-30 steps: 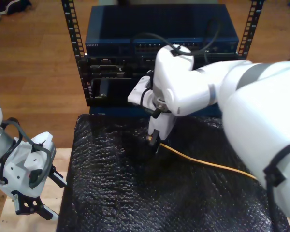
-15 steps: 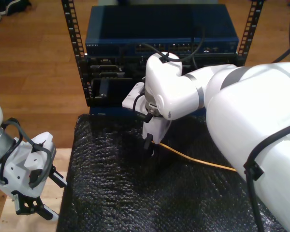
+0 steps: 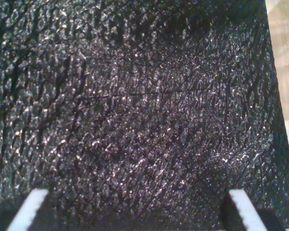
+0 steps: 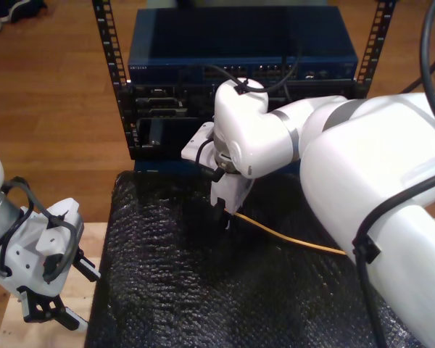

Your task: Grab the cable and plug it in

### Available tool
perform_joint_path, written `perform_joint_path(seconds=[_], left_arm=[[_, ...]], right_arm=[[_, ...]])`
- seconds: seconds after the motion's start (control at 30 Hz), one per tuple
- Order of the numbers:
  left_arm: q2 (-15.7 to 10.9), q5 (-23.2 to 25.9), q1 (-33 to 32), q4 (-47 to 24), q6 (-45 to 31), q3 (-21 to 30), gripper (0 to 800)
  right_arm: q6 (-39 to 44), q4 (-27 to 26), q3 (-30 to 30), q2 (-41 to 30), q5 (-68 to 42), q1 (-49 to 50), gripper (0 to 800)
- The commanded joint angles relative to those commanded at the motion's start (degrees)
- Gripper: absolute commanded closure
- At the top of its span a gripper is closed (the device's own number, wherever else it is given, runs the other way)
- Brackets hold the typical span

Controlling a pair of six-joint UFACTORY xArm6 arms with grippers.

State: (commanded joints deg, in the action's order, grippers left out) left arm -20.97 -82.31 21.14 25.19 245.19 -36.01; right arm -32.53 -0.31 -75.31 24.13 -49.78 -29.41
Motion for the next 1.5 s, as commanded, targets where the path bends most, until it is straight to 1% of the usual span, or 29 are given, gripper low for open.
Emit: perform_joint_path(seconds=[0.03, 0.2, 0.3, 0.57, 0.9, 1.03, 1.5], left_arm=[[0.00, 0.00, 0.00, 0.00, 0.00, 0.00, 0], [0.00, 0.00, 0.00, 0.00, 0.00, 0.00, 0], [0.00, 0.00, 0.00, 0.00, 0.00, 0.09, 0], [0.00, 0.00, 0.00, 0.00, 0.00, 0.09, 0], [-0.09, 0.00, 0.00, 0.00, 0.00, 0.00, 0], [0.00, 0.00, 0.00, -0.09, 0.00, 0.00, 0], [0.00, 0.00, 0.00, 0.00, -0.09, 0.00, 0]], right_arm=[[0.00, 0.00, 0.00, 0.09, 0.00, 0.00, 341], [0.09, -0.18, 0.00, 0.44, 0.00, 0.00, 397], [0.09, -0.26, -0.09, 0.53, 0.00, 0.00, 398], [0.09, -1.67, -0.18, 0.53, 0.09, 0.00, 473], [0.09, -2.46, -0.97, 0.62, 0.09, 0.00, 497], [0.09, -2.46, -1.05, 0.62, 0.09, 0.00, 526], [0.18, -2.64, -2.02, 1.76, 0.09, 0.00, 577]])
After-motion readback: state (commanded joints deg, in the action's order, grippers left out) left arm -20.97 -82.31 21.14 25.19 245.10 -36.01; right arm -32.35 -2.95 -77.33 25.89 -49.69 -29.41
